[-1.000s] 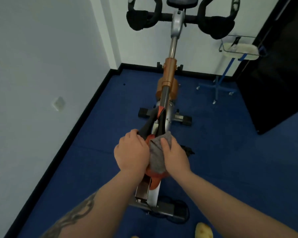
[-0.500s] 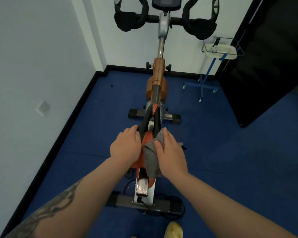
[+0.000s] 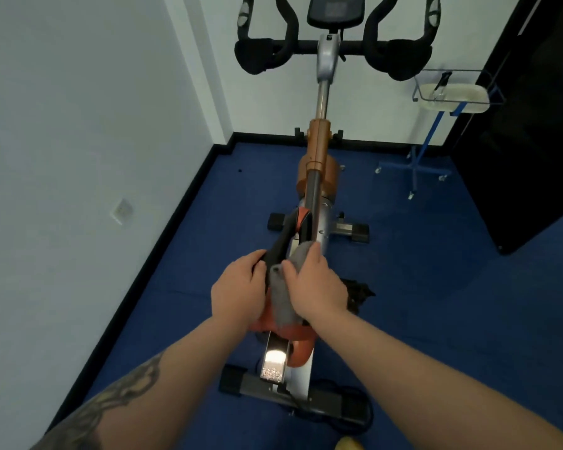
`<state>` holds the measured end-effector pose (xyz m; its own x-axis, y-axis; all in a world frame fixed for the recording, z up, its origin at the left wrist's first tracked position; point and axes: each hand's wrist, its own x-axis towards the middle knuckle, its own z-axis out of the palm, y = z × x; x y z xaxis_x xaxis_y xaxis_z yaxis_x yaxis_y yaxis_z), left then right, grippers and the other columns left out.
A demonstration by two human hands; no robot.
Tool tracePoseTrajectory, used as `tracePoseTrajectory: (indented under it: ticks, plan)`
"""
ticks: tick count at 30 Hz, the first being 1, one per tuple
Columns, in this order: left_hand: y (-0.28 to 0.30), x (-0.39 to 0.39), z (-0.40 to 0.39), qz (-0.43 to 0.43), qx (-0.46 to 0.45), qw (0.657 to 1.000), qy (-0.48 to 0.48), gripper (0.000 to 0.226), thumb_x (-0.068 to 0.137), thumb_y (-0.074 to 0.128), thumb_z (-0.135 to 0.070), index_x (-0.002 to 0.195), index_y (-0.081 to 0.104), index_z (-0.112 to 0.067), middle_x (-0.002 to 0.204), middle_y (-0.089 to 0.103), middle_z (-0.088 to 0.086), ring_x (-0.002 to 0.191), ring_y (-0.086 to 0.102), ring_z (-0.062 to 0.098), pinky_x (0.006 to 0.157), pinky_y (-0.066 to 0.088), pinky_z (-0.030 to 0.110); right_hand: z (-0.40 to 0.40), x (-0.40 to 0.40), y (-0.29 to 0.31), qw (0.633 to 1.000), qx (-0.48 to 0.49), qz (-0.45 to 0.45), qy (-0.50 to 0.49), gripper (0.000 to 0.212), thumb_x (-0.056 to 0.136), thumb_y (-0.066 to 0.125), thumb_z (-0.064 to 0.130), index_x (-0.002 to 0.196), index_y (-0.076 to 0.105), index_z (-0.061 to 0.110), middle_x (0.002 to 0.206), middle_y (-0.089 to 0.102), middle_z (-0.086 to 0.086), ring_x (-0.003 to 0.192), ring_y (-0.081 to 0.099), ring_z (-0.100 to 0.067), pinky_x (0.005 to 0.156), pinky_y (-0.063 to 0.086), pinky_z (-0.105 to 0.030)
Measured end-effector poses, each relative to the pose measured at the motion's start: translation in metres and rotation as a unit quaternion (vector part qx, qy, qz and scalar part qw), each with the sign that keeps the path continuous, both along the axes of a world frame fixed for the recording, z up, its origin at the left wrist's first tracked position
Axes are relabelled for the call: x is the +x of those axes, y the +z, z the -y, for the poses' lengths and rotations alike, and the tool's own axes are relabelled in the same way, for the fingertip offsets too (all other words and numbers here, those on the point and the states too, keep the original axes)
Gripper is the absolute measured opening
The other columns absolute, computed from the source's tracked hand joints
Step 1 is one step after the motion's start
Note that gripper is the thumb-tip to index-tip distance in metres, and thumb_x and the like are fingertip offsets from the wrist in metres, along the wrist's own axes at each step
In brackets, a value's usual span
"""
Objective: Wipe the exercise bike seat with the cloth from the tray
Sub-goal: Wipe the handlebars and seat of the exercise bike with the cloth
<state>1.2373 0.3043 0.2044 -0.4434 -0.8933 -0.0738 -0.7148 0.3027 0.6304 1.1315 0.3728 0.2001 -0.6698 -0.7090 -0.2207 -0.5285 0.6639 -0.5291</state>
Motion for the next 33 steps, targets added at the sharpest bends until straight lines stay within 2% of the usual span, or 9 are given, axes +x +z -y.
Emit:
tracePoseTrajectory:
  ticks: [4,9,12,15,19,25,27,30,33]
  plan:
    - [0.003,-0.001,-0.002,0.002,0.001,1.0,-0.001,0.034,0.095,0.035,-0.033,0.12,0.056,-0.035,0.115,0.062,-0.015,0.103,0.055,0.007,0.08,0.042,0.03,0.017,-0.012,0.002,0.998,0.04,0.05,-0.027,0.071,0.096,0.034,0.053,0.148,0.015,0.008,0.143,0.045,-0.012,0.115,0.055,-0.034,0.084,0.051,-0.044]
    - [-0.001,-0.001,0.001,-0.005,-0.004,1.0,-0.008,0.034,0.094,0.033,-0.034,0.119,0.056,-0.036,0.111,0.064,-0.015,0.1,0.058,0.008,0.082,0.049,0.036,-0.032,0.019,0.003,0.996,-0.031,-0.07,0.034,0.075,0.094,0.033,0.055,0.15,0.011,0.01,0.147,0.038,-0.008,0.126,0.045,-0.025,0.096,0.046,-0.042]
    - [0.001,-0.003,0.002,-0.006,-0.001,1.0,-0.016,0.033,0.094,0.034,-0.032,0.119,0.056,-0.034,0.108,0.064,-0.013,0.096,0.056,0.006,0.078,0.046,0.033,-0.006,0.008,0.005,0.997,0.0,-0.071,0.012,0.071,0.096,0.034,0.05,0.149,0.012,0.007,0.144,0.042,-0.012,0.118,0.052,-0.028,0.087,0.05,-0.042]
    - [0.001,-0.002,0.001,0.0,-0.001,1.0,-0.017,0.033,0.095,0.033,-0.032,0.12,0.055,-0.034,0.111,0.063,-0.013,0.098,0.054,0.006,0.078,0.043,0.032,0.027,-0.007,0.003,0.998,0.049,-0.015,-0.029,0.065,0.098,0.035,0.044,0.146,0.017,0.004,0.141,0.044,-0.015,0.112,0.057,-0.033,0.079,0.048,-0.041]
    - [0.0,0.0,0.002,0.002,-0.004,0.999,-0.032,0.033,0.095,0.032,-0.032,0.12,0.054,-0.033,0.11,0.062,-0.012,0.096,0.052,0.006,0.074,0.038,0.03,0.023,-0.006,0.002,0.998,0.025,-0.017,-0.047,0.059,0.098,0.035,0.044,0.143,0.024,0.008,0.134,0.051,-0.013,0.109,0.058,-0.032,0.073,0.045,-0.038]
    - [0.0,0.003,0.008,-0.022,0.011,0.996,-0.085,0.032,0.096,0.029,-0.03,0.118,0.051,-0.036,0.106,0.055,-0.019,0.094,0.05,0.005,0.071,0.037,0.03,-0.031,0.039,0.005,0.991,-0.036,-0.124,-0.027,0.072,0.091,0.02,0.055,0.151,0.018,0.015,0.147,0.04,-0.004,0.126,0.045,-0.022,0.098,0.044,-0.039]
    - [0.001,0.004,0.011,-0.034,0.019,0.993,-0.107,0.029,0.096,0.029,-0.028,0.113,0.051,-0.036,0.101,0.056,-0.017,0.088,0.052,0.006,0.065,0.037,0.03,-0.03,0.033,0.005,0.992,-0.024,-0.126,-0.012,0.068,0.094,0.026,0.053,0.15,0.018,0.015,0.146,0.04,-0.004,0.124,0.046,-0.023,0.094,0.044,-0.038]
    - [0.004,0.004,0.019,-0.054,0.069,0.983,-0.163,0.023,0.097,0.031,-0.024,0.106,0.046,-0.038,0.09,0.055,-0.016,0.08,0.051,0.003,0.06,0.038,0.027,-0.009,0.015,0.005,0.997,0.037,-0.052,-0.036,0.056,0.096,0.03,0.053,0.139,0.031,0.016,0.132,0.051,-0.007,0.11,0.055,-0.027,0.081,0.047,-0.041]
    - [0.002,0.004,0.042,-0.044,0.103,0.962,-0.249,0.022,0.096,0.037,-0.025,0.115,0.048,-0.026,0.109,0.055,-0.005,0.099,0.052,0.012,0.077,0.041,0.031,0.002,0.011,0.003,0.993,0.049,-0.034,-0.104,0.051,0.095,0.03,0.057,0.124,0.045,0.018,0.121,0.058,-0.006,0.104,0.058,-0.027,0.078,0.046,-0.04]
